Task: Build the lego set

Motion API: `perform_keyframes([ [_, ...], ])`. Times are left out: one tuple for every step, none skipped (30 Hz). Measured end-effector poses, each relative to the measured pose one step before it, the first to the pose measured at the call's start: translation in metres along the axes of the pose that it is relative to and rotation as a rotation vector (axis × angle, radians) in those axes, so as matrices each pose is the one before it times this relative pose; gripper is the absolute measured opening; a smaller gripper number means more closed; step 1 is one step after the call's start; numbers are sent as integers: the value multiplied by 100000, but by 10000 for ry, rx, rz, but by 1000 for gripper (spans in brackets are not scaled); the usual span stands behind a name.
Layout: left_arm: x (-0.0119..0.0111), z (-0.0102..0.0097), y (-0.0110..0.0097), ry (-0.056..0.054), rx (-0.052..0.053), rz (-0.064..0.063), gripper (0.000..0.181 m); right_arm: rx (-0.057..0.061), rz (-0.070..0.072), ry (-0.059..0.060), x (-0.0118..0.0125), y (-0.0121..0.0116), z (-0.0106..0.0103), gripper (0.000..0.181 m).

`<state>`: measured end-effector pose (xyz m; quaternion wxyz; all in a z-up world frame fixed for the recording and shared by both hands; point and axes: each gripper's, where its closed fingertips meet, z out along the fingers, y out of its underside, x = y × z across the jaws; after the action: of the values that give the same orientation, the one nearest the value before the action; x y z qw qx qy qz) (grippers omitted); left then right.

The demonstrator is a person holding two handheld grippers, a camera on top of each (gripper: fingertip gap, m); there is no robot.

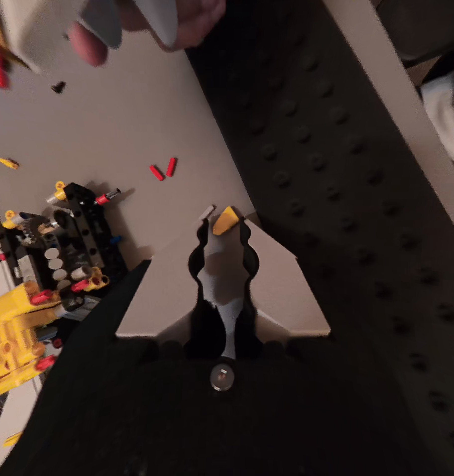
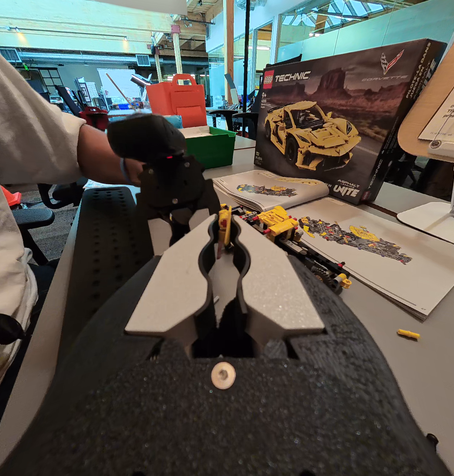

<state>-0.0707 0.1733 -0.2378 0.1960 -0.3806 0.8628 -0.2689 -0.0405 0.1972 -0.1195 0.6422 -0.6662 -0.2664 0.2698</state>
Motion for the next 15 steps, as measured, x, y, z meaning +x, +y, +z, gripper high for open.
perform_keyframes([
  [157, 33, 117, 38, -65, -17, 21, 27, -2, 1, -3, -36, -31, 6],
  [66, -89, 82, -60, -36, 7, 20, 19, -17, 14, 3, -25, -29, 6],
  [-256, -163, 141, -276, -26, -13, 20, 4, -14, 22, 20, -5, -5, 6],
  [-383, -299, 45, -348, 117, -88, 20, -4, -21, 24, 6, 6, -3, 6],
  [-121, -416, -133, -95, 330, -290, 20, -15, -54, 32, 11, 11, 16, 6],
  [-57, -568, -333, 35, 510, -585, 20, -22, -60, 31, 15, 40, 12, 6],
  [-111, -724, -525, 95, 674, -879, 20, -36, -57, 35, 3, 49, 29, 6],
  [131, -883, -761, 366, 845, -1115, 20, -54, -101, 45, -16, 71, 50, 6],
  [381, -1022, -995, 582, 986, -1230, 19, -104, -179, 57, -46, 152, 96, 6],
  [301, -1078, -1088, 500, 1029, -1144, 19, -171, -250, 25, -179, 238, 177, 6],
  [144, -1038, -956, 319, 918, -922, 12, -151, -308, -71, -400, 187, 214, 6],
  [253, -913, -706, 299, 698, -677, 11, -74, -370, -100, -531, 57, 263, 6],
  [350, -719, -308, 247, 380, -435, 11, -65, -334, -113, -575, 3, 324, 6],
  [280, -549, 77, 35, 110, -147, 11, -110, -258, -116, -580, 18, 423, 6],
  [26, -426, 424, -272, -141, 130, 11, -138, -218, -126, -605, 46, 515, 6],
])
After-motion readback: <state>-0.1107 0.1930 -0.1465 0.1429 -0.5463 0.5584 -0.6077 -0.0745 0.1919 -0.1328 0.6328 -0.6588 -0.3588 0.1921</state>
